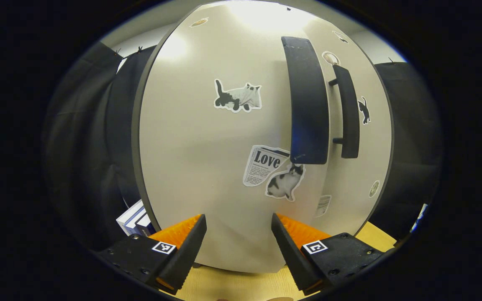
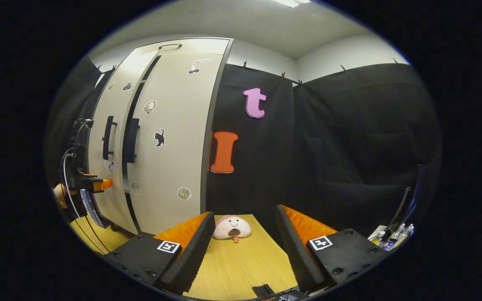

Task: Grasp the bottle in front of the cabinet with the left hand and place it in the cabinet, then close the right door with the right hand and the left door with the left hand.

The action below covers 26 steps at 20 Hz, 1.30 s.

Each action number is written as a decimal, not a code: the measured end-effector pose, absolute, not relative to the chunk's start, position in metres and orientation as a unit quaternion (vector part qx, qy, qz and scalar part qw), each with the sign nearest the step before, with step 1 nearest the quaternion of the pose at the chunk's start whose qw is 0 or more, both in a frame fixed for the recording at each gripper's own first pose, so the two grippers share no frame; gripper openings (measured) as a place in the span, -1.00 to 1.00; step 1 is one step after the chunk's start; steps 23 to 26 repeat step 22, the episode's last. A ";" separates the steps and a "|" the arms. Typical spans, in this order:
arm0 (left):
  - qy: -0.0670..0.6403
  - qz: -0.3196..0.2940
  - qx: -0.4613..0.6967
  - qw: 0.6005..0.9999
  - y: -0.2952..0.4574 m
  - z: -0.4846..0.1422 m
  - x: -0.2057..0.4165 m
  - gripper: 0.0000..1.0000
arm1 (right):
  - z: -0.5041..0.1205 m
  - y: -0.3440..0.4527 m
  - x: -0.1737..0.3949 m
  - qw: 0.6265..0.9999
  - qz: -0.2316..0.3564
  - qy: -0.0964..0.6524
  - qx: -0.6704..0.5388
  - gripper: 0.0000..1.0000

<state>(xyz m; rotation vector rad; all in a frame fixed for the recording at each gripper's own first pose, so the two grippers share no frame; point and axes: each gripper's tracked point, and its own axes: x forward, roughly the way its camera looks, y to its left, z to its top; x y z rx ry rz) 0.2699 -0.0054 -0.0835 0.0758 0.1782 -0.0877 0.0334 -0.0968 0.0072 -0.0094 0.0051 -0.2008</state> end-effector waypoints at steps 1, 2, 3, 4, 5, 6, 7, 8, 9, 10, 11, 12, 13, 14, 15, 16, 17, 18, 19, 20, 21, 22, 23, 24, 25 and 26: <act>0.095 -0.041 0.035 0.994 -0.005 -0.085 0.269 0.90 | 0.008 -0.100 0.032 0.995 -0.100 0.002 -0.004 0.92; 0.100 -0.044 0.026 0.994 -0.006 -0.087 0.264 0.90 | 0.009 -0.104 0.031 0.995 -0.100 0.001 -0.005 0.92; 0.101 -0.050 0.015 0.994 -0.010 -0.088 0.259 0.86 | 0.009 -0.108 0.030 0.995 -0.100 0.000 -0.005 0.92; 0.106 -0.051 0.007 0.993 -0.010 -0.089 0.251 0.91 | 0.009 -0.110 0.029 0.995 -0.100 0.001 -0.005 0.92; 0.111 -0.049 0.001 0.993 -0.008 -0.089 0.239 0.90 | 0.009 -0.113 0.028 0.995 -0.098 0.002 -0.003 0.92; 0.111 -0.045 -0.005 0.993 -0.006 -0.087 0.228 0.90 | 0.009 -0.115 0.027 0.995 -0.096 0.002 -0.001 0.92; 0.111 -0.042 -0.008 0.993 -0.004 -0.084 0.218 0.90 | 0.010 -0.118 0.026 0.996 -0.093 0.002 0.000 0.92; 0.108 -0.037 -0.008 0.993 0.000 -0.079 0.207 0.90 | 0.011 -0.120 0.026 0.996 -0.090 0.001 0.002 0.92; 0.104 -0.033 -0.004 0.994 0.004 -0.072 0.196 0.90 | 0.012 -0.123 0.024 0.996 -0.087 -0.001 0.003 0.92; 0.099 -0.029 0.001 0.995 0.007 -0.065 0.186 0.90 | 0.014 -0.124 0.023 0.996 -0.084 -0.002 0.004 0.92; 0.094 -0.026 0.007 0.995 0.010 -0.057 0.174 0.90 | 0.016 -0.126 0.023 0.997 -0.080 -0.002 0.006 0.92; 0.089 -0.021 0.011 0.996 0.013 -0.049 0.164 0.89 | 0.019 -0.127 0.021 0.997 -0.076 -0.004 0.009 0.92; 0.085 -0.016 0.014 0.996 0.017 -0.041 0.152 0.90 | 0.022 -0.129 0.020 0.997 -0.072 -0.006 0.012 0.92; 0.081 -0.014 0.013 0.997 0.019 -0.033 0.141 0.90 | 0.024 -0.131 0.020 0.997 -0.069 -0.008 0.015 0.92; 0.078 -0.012 0.012 0.997 0.020 -0.026 0.130 0.90 | 0.026 -0.133 0.018 0.998 -0.066 -0.010 0.015 0.92; 0.073 -0.010 0.012 0.997 0.022 -0.018 0.119 0.90 | 0.029 -0.135 0.018 0.998 -0.064 -0.012 0.014 0.92; 0.067 -0.007 0.012 0.998 0.023 -0.010 0.110 0.90 | 0.031 -0.137 0.017 0.998 -0.060 -0.014 0.012 0.92; 0.062 -0.004 0.013 0.998 0.024 -0.002 0.100 0.90 | 0.033 -0.138 0.017 0.998 -0.057 -0.015 0.010 0.92; 0.056 -0.002 0.012 0.998 0.025 0.006 0.092 0.90 | 0.036 -0.139 0.017 0.998 -0.054 -0.017 0.009 0.92; 0.052 0.000 0.012 0.999 0.025 0.014 0.082 0.90 | 0.038 -0.141 0.017 0.999 -0.051 -0.018 0.009 0.92; 0.046 -0.001 0.012 0.999 0.024 0.022 0.073 0.89 | 0.039 -0.142 0.016 0.999 -0.047 -0.018 0.010 0.92; 0.040 -0.002 0.012 0.999 0.022 0.029 0.066 0.89 | 0.040 -0.143 0.016 0.999 -0.043 -0.019 0.013 0.92; 0.040 -0.002 0.012 0.999 0.022 0.029 0.066 0.89 | 0.040 -0.143 0.016 0.999 -0.043 -0.019 0.013 0.92; 0.040 -0.002 0.012 0.999 0.022 0.029 0.066 0.89 | 0.040 -0.143 0.016 0.999 -0.043 -0.019 0.013 0.92; 0.040 -0.002 0.012 0.999 0.022 0.029 0.066 0.89 | 0.040 -0.143 0.016 0.999 -0.043 -0.019 0.013 0.92; 0.040 -0.002 0.012 0.999 0.022 0.029 0.066 0.89 | 0.040 -0.143 0.016 0.999 -0.043 -0.019 0.013 0.92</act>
